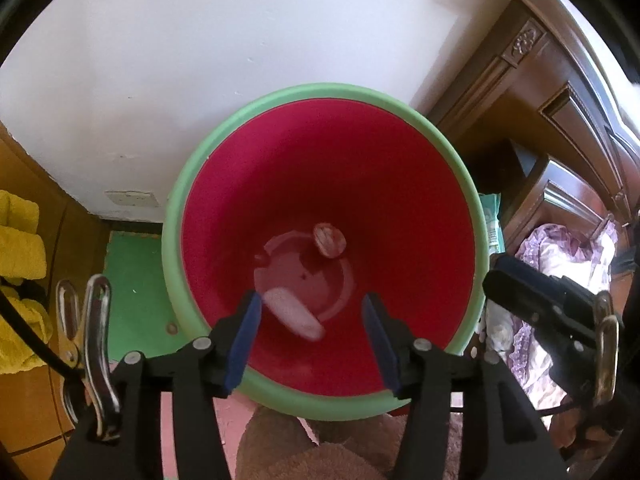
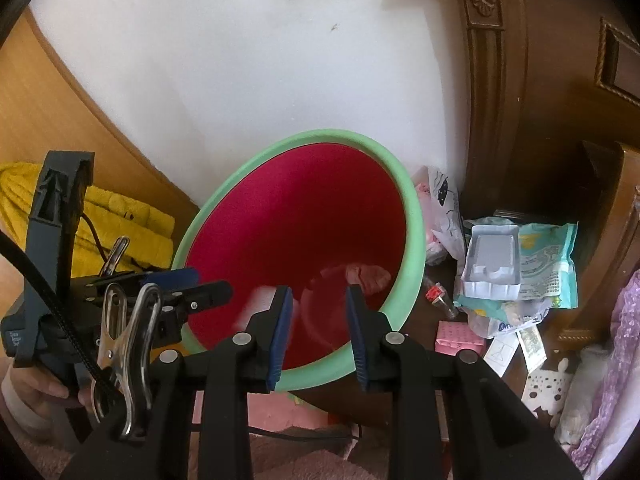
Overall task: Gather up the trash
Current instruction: 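Carry both items over the pink bucket and open both tools to drop them, then grasp the green rim of the pink bucket with the left tool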
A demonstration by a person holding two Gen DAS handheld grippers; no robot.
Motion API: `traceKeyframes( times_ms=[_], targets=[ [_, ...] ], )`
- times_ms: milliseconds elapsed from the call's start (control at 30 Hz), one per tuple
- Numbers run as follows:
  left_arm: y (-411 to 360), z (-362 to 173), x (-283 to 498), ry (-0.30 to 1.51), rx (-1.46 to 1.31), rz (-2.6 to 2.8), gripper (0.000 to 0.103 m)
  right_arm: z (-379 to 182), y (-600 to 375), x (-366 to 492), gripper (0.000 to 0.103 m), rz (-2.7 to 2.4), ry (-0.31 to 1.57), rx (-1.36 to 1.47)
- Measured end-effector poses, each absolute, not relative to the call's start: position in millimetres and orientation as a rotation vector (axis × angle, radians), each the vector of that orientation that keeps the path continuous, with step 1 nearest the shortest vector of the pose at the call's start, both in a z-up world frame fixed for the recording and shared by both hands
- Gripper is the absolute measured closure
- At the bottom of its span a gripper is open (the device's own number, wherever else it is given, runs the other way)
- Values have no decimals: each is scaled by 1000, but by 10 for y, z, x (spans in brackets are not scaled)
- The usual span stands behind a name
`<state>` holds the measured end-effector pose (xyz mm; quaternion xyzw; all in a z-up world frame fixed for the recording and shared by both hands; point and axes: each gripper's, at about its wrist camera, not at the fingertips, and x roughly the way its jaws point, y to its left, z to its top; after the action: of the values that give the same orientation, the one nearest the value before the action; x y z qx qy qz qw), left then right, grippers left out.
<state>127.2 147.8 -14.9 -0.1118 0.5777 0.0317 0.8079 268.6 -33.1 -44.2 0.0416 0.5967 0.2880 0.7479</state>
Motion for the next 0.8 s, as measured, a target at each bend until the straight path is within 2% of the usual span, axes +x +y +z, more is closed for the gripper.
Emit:
traceKeyframes(
  times_ms=[433,800],
  targets=[
    [1831,-61,1346,1186,-202,150,47,-316,-421,2780,70,496,1236,65],
    [2184,-248,1460,1206,-193,216,47,-574,-440,2938,66,346,1284,-13]
  ],
)
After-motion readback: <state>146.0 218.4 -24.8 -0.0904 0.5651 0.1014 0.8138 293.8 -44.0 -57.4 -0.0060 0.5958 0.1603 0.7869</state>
